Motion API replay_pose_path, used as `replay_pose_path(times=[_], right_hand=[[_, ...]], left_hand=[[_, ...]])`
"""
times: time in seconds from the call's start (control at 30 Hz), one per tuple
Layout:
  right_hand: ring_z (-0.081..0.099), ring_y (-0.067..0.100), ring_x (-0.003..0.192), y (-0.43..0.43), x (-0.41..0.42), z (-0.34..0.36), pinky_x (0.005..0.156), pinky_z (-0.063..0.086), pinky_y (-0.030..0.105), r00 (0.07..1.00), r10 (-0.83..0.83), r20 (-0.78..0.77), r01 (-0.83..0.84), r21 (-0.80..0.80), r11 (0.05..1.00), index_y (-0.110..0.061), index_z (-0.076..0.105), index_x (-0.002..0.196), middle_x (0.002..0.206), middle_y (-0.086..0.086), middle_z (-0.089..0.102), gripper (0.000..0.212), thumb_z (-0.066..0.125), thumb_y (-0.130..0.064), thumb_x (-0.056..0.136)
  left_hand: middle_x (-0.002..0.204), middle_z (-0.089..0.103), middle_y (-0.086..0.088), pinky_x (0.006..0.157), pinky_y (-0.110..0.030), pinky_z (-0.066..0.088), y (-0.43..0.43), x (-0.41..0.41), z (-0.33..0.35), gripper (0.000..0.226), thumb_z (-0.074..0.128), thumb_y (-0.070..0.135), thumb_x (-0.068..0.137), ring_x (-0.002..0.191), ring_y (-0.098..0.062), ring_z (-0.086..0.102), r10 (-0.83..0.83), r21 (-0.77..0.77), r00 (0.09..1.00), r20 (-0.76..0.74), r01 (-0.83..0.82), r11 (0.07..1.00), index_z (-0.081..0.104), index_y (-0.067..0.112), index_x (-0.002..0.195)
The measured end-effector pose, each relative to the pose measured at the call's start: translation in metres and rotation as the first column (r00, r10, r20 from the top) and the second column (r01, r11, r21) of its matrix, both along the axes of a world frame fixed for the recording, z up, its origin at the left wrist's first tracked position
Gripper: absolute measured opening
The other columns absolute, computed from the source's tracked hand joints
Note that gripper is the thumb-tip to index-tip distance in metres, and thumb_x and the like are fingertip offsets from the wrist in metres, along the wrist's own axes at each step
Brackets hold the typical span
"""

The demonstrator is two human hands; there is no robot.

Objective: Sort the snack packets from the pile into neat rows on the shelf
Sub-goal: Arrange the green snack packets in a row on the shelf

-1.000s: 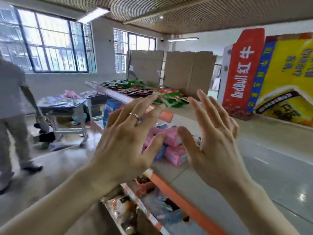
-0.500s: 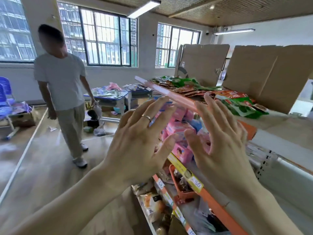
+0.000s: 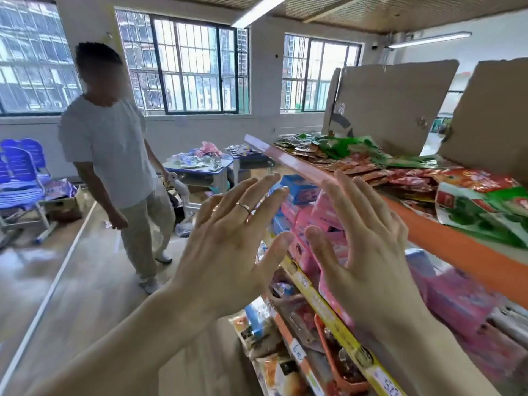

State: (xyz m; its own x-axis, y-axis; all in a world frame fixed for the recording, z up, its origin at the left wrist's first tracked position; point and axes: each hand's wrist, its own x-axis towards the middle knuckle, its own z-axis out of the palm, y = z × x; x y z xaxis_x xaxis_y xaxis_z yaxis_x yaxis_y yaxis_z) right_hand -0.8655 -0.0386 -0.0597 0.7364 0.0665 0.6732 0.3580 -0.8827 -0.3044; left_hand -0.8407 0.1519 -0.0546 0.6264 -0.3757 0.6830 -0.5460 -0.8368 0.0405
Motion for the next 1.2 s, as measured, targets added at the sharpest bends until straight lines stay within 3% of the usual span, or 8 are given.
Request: replay_pose_path(times=[0.2,0.37,0.47,0.57,0.73,0.93,1.2], right_hand=[[0.004,0.005,0.149,-0.001,0.065,0.003,0.116,0.01,0.041,0.999,0.026,0.027,-0.027,0.037,0.999,-0.035,0.027,0.152,0.161,-0.016,0.017,0.063,0.03,-0.061,0.095],[0.008,0.01,0.15,-0.006,0.11,0.003,0.112,-0.006,0.017,0.999,0.029,0.024,-0.029,0.027,0.999,-0.028,0.031,0.152,0.161,-0.012,0.019,0.064,0.031,-0.06,0.096],[0.007,0.01,0.15,-0.008,0.131,0.002,0.11,-0.01,0.012,0.999,0.029,0.025,-0.03,0.018,0.999,-0.03,0.027,0.153,0.161,-0.014,0.017,0.064,0.029,-0.06,0.096],[0.006,0.007,0.149,-0.007,0.152,0.003,0.111,-0.004,0.018,0.999,0.028,0.029,-0.029,0.028,0.999,-0.033,0.027,0.152,0.161,-0.016,0.017,0.062,0.03,-0.06,0.096],[0.011,0.007,0.149,-0.002,0.19,0.008,0.116,0.012,0.043,0.999,-0.022,0.049,0.021,0.025,0.999,-0.03,0.032,0.15,0.16,-0.011,0.025,0.059,0.037,-0.053,0.096],[0.007,0.005,0.148,0.008,0.247,0.009,0.116,0.003,0.038,0.987,-0.161,0.015,0.162,-0.048,0.986,-0.031,0.028,0.152,0.161,-0.012,0.018,0.06,0.034,-0.055,0.097],[0.008,0.008,0.148,0.04,0.349,0.022,0.12,0.007,0.049,0.929,-0.367,-0.04,0.362,-0.091,0.928,-0.032,0.027,0.152,0.162,-0.01,0.019,0.064,0.031,-0.06,0.094]], left_hand=[[0.154,0.038,0.008,0.11,-0.046,0.038,-0.005,0.069,0.008,0.053,0.04,0.049,0.097,0.141,-0.015,0.036,0.004,-0.006,1.0,0.027,-0.004,1.0,0.046,0.025,0.144],[0.155,0.038,0.008,0.111,-0.043,0.037,-0.009,0.11,0.005,0.053,0.04,0.05,0.096,0.141,-0.013,0.035,0.023,0.0,1.0,0.02,-0.023,1.0,0.048,0.025,0.143],[0.155,0.036,0.009,0.11,-0.048,0.038,-0.011,0.13,0.001,0.054,0.04,0.051,0.095,0.141,-0.013,0.035,0.029,0.005,0.999,0.014,-0.029,1.0,0.047,0.026,0.143],[0.155,0.037,0.008,0.11,-0.048,0.039,-0.01,0.153,-0.002,0.055,0.042,0.051,0.094,0.14,-0.013,0.035,0.025,0.0,0.999,0.024,-0.025,1.0,0.045,0.027,0.143],[0.153,0.04,0.005,0.11,-0.041,0.035,-0.01,0.202,0.0,0.055,0.044,0.049,0.093,0.139,-0.016,0.038,-0.029,-0.026,0.998,0.059,0.031,0.999,0.047,0.025,0.143],[0.154,0.04,0.006,0.11,-0.04,0.033,-0.003,0.287,-0.004,0.055,0.046,0.048,0.093,0.139,-0.018,0.041,-0.139,-0.08,0.988,0.07,0.144,0.986,0.049,0.023,0.142],[0.155,0.037,0.008,0.11,-0.038,0.029,0.019,0.423,-0.005,0.059,0.038,0.053,0.094,0.14,-0.019,0.039,-0.299,-0.054,0.954,0.015,0.3,0.952,0.045,0.024,0.145]])
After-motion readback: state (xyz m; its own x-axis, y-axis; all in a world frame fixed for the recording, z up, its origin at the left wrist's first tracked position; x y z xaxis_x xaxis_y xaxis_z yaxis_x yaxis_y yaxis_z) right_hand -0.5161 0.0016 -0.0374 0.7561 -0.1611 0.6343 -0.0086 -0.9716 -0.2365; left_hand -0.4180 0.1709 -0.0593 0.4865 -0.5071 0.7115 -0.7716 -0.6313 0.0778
